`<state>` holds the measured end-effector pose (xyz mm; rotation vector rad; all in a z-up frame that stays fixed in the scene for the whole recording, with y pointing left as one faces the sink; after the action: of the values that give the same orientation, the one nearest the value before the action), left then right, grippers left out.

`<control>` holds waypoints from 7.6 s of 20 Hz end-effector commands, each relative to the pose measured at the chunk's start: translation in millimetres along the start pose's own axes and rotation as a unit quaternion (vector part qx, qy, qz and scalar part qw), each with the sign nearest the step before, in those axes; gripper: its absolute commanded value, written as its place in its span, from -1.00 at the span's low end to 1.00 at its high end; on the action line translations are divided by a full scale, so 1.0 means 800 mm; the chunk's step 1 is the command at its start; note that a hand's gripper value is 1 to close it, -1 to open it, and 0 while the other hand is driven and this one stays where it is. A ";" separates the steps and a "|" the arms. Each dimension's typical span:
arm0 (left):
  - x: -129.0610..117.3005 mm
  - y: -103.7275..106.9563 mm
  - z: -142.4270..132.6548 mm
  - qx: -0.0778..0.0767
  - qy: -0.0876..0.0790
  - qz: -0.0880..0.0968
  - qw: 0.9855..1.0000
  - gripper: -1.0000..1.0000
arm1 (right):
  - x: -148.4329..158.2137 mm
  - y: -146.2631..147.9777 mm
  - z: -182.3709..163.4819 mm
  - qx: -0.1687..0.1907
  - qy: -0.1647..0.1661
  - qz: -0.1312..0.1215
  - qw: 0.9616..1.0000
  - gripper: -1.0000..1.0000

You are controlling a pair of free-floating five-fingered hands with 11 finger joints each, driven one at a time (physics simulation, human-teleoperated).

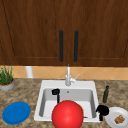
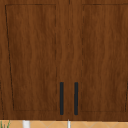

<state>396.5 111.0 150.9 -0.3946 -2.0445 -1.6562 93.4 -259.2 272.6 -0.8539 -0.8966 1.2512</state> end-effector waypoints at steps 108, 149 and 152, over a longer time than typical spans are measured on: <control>0.395 0.149 0.078 0.268 -0.122 0.023 0.955 -1.00 | 0.000 0.000 0.000 0.000 0.000 0.000 1.000 0.00; 0.517 0.233 0.044 0.365 -0.115 -0.094 0.919 -1.00 | 0.000 0.000 0.000 0.000 0.000 0.000 1.000 0.00; 0.517 0.234 0.044 0.369 -0.121 -0.093 0.917 -1.00 | 0.000 0.000 0.000 0.000 0.000 0.000 1.000 0.00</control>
<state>135.5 157.3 519.2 -0.2145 -2.7209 -1.0069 93.4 -259.2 272.6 -0.8539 -0.8966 1.2512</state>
